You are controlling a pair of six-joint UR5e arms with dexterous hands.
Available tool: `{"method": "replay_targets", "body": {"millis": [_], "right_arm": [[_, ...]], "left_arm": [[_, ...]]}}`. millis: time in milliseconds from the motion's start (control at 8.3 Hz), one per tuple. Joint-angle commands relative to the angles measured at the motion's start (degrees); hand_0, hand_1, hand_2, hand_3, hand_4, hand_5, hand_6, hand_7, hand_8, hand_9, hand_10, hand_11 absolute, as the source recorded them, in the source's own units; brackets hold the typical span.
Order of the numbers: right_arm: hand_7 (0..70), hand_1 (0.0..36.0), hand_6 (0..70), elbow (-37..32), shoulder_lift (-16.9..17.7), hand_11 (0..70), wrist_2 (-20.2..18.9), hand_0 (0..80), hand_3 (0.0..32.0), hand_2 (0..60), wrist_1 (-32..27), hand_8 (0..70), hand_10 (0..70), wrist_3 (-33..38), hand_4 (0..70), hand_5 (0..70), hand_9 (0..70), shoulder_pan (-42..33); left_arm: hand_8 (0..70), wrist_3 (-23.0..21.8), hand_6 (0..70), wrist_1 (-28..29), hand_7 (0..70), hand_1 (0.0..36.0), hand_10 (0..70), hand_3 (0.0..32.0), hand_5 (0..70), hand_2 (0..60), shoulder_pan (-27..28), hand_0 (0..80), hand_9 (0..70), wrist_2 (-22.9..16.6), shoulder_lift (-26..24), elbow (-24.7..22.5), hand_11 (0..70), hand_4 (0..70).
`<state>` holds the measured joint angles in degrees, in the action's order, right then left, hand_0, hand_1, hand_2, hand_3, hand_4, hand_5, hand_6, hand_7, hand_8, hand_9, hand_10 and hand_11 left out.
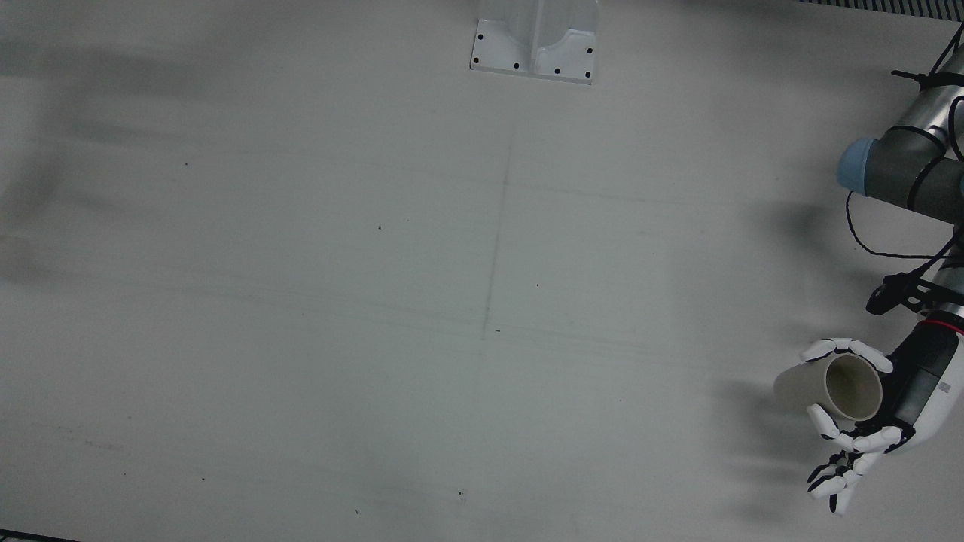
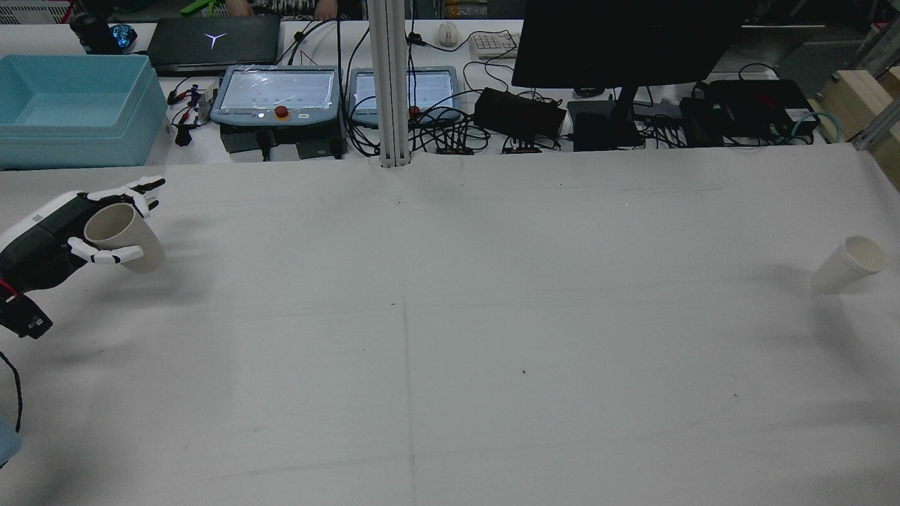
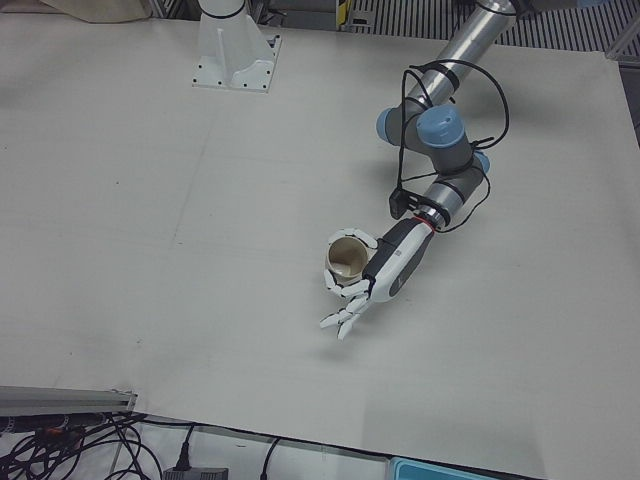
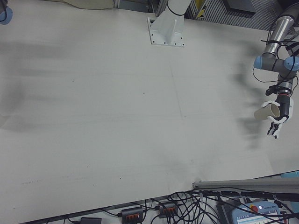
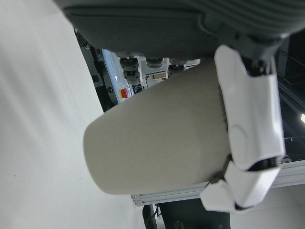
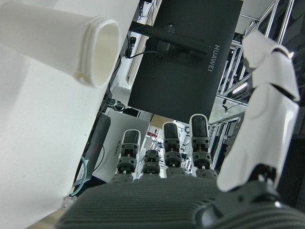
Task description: Pour water
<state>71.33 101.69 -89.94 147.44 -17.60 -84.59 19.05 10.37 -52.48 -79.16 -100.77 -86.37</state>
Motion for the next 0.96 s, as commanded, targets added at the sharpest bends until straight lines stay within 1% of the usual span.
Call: {"method": "replay_targets", "body": {"millis": [0,120,241,361,602,843], "right_arm": [[25.1,17.6,15.4,-20.2,-3.6,21.1,0.0,48.7,0.0,22.2,-14.4,5.7,13.4,2.3,11.9,35.5,10.8,1.3],[25.1,17.6,15.4,-24.4,-6.6,21.1,-0.1,48.7,0.0,22.2,-14.4,5.7,13.4,1.2,11.9,35.5,10.8,1.1],[25.1,17.6,15.4,-29.4,-10.5,21.1,-0.1,48.7,0.0,22.2,-16.0,5.7,13.4,-0.5,11.9,35.5,10.8,1.2],[25.1,17.6,15.4,-32.2,-11.9,21.1,0.0,48.7,0.0,22.2,-18.9,5.7,13.4,-1.4,11.9,35.5,10.8,1.3],[25.1,17.6,15.4,-32.6,-12.6,21.1,0.2,48.7,0.0,22.2,-18.9,5.7,13.4,-2.2,11.9,35.5,10.8,1.4],[25.1,17.6,15.4,-32.6,-15.1,21.1,1.0,48.7,0.0,22.2,-18.5,5.7,13.4,-6.5,11.9,35.5,10.8,2.3]], "left_arm": [[1.7,-3.3,9.0,-2.6,14.8,36.0,6.4,0.0,70.0,60.0,0.0,60.6,3.0,0.2,0.0,-1.8,12.2,67.7],[1.6,-3.2,8.7,-3.2,14.6,36.0,6.3,0.0,70.0,60.0,0.0,62.3,2.8,0.3,0.0,-2.5,12.1,67.2],[1.7,-3.2,8.7,-3.3,14.7,36.0,6.3,0.0,70.0,60.0,0.0,62.9,2.9,0.3,-0.1,-2.5,12.2,67.1],[1.8,-3.3,8.7,-3.3,14.6,36.0,6.4,0.0,70.0,60.0,0.0,62.7,2.9,0.3,0.0,-2.5,12.3,67.1],[1.7,-3.3,8.2,-2.8,14.0,36.0,6.3,0.0,70.0,60.0,0.0,61.6,2.9,0.4,0.1,-2.1,12.0,65.5],[1.6,-3.2,8.3,-2.3,14.1,36.0,6.6,0.0,70.0,60.0,0.0,60.2,3.0,0.4,0.1,-1.5,12.3,64.5]]}}
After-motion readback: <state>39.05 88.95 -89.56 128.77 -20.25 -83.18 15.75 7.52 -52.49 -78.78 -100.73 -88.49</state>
